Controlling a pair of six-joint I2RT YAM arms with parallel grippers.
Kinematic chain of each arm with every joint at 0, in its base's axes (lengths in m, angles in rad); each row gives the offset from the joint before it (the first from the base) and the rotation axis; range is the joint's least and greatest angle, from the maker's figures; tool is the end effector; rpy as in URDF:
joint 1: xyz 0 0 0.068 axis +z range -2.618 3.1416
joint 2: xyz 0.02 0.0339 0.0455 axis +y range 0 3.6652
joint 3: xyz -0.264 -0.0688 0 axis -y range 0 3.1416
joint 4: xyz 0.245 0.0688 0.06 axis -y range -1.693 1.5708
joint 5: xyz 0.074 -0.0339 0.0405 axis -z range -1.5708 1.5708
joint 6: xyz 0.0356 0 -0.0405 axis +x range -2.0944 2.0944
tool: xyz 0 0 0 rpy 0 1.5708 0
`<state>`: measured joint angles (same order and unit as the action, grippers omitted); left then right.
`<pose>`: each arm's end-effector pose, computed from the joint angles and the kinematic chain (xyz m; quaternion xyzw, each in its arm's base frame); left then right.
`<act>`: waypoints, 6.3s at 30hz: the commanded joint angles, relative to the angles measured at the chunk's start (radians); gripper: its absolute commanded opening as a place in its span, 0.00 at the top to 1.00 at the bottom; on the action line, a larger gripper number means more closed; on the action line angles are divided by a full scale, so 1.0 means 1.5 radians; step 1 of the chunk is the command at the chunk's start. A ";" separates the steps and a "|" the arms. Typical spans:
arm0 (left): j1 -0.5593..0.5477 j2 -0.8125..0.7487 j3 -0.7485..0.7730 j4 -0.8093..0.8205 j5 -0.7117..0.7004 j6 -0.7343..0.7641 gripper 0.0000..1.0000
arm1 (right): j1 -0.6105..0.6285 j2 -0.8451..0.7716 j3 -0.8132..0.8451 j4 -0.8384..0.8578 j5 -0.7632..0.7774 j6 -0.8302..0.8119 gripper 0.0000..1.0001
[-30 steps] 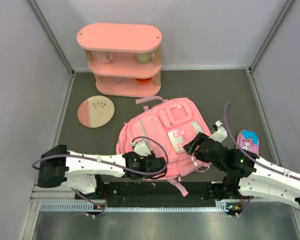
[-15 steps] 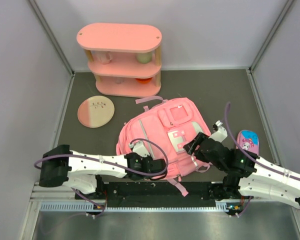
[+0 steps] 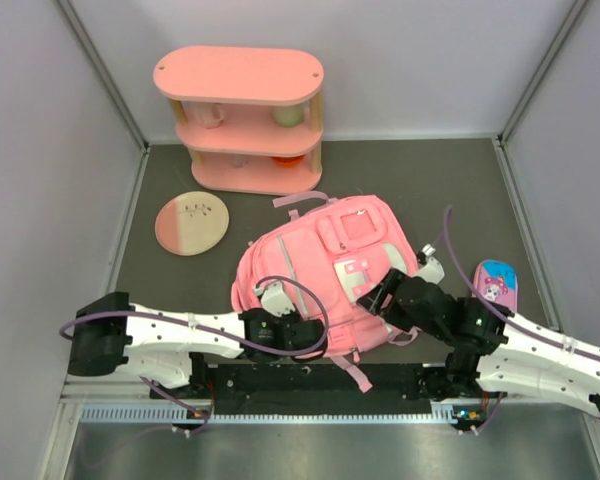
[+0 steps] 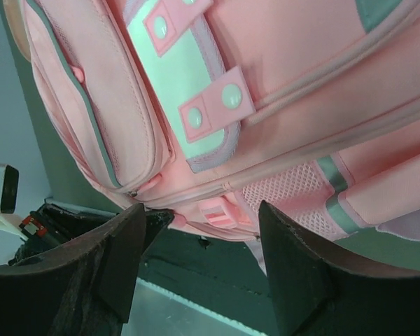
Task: Pack the student bag
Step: Unzip the student bag at the center of the board, then pick up the stationery from the center of the board.
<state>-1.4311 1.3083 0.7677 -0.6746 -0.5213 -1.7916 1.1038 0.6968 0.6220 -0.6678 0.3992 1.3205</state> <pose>0.0494 -0.2242 0.1955 -0.2153 0.9274 -0.1810 0.2465 0.0776 0.1233 0.2522 0.1763 0.8834 0.3056 0.3084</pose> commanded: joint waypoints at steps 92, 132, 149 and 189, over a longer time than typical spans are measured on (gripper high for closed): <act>0.234 -0.180 -0.043 -0.036 0.019 0.588 1.00 | -0.445 0.165 0.050 0.187 -0.243 -0.376 1.00; 0.428 -0.363 -0.022 0.111 0.302 0.778 0.15 | -0.519 0.011 -0.097 0.291 -0.541 -0.161 0.52; 0.383 -0.310 -0.122 0.298 0.453 0.550 0.10 | -0.502 -0.133 -0.070 0.079 -0.441 -0.150 0.51; 0.351 -0.343 -0.206 0.547 0.359 0.362 0.04 | -1.020 0.152 0.009 0.005 -0.072 -0.505 0.01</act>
<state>-0.9058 0.7650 0.4442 0.0830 0.0357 -1.2655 -0.4103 0.8894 0.6643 -0.7456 0.3340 0.5964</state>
